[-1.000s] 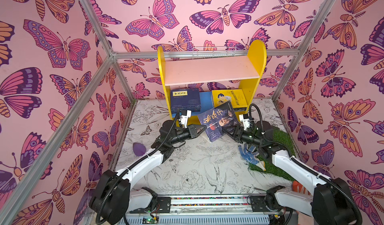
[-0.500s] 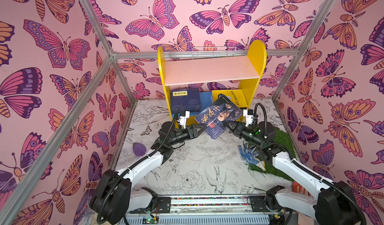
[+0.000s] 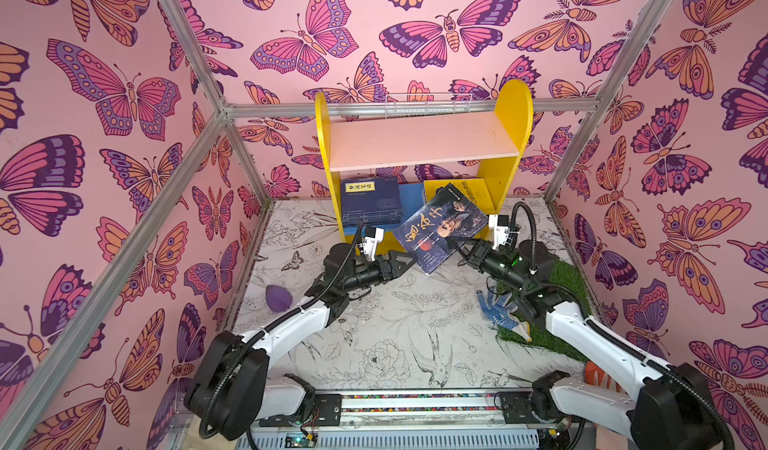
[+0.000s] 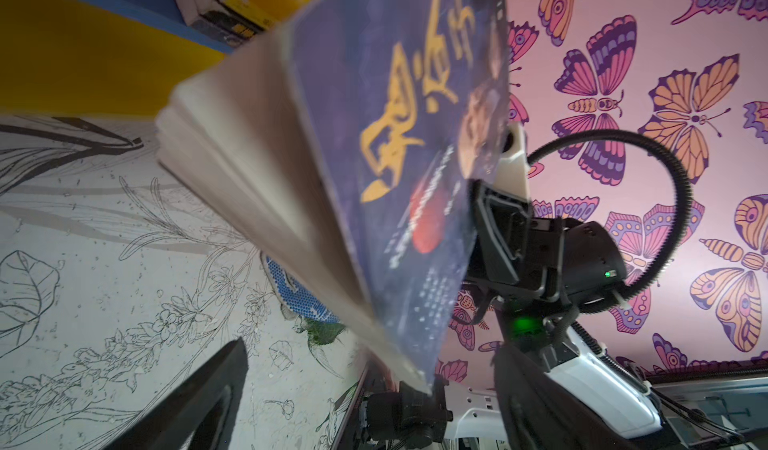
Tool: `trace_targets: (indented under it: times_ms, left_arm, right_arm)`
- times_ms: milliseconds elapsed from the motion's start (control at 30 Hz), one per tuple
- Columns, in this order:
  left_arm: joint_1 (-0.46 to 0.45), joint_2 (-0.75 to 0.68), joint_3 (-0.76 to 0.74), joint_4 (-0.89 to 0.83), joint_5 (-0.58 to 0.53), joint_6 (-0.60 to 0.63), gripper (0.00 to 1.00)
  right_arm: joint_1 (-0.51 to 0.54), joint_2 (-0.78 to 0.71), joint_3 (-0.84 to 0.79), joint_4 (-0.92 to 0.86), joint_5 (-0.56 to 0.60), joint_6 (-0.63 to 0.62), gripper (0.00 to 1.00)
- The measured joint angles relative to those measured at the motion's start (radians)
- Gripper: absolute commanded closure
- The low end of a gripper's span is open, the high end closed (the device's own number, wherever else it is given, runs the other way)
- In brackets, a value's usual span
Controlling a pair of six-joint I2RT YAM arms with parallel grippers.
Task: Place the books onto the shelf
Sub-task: 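Carry the purple book to the shelf with the right gripper while the left draws back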
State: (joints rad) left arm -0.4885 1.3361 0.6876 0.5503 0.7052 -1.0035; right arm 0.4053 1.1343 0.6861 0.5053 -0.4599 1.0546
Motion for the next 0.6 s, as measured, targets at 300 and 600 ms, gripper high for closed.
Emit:
trace_targets:
  times_ms: [300,600]
  left_arm:
    - [-0.031,0.086,0.036,0.107,0.018,-0.035,0.25]
    - [-0.027,0.079,0.034,0.247,0.013,-0.092,1.0]
  right_arm:
    - [0.051,0.061,0.031,0.05,0.003,-0.003,0.98]
    - [0.055,0.063,0.026,0.064,0.056,0.013,0.88]
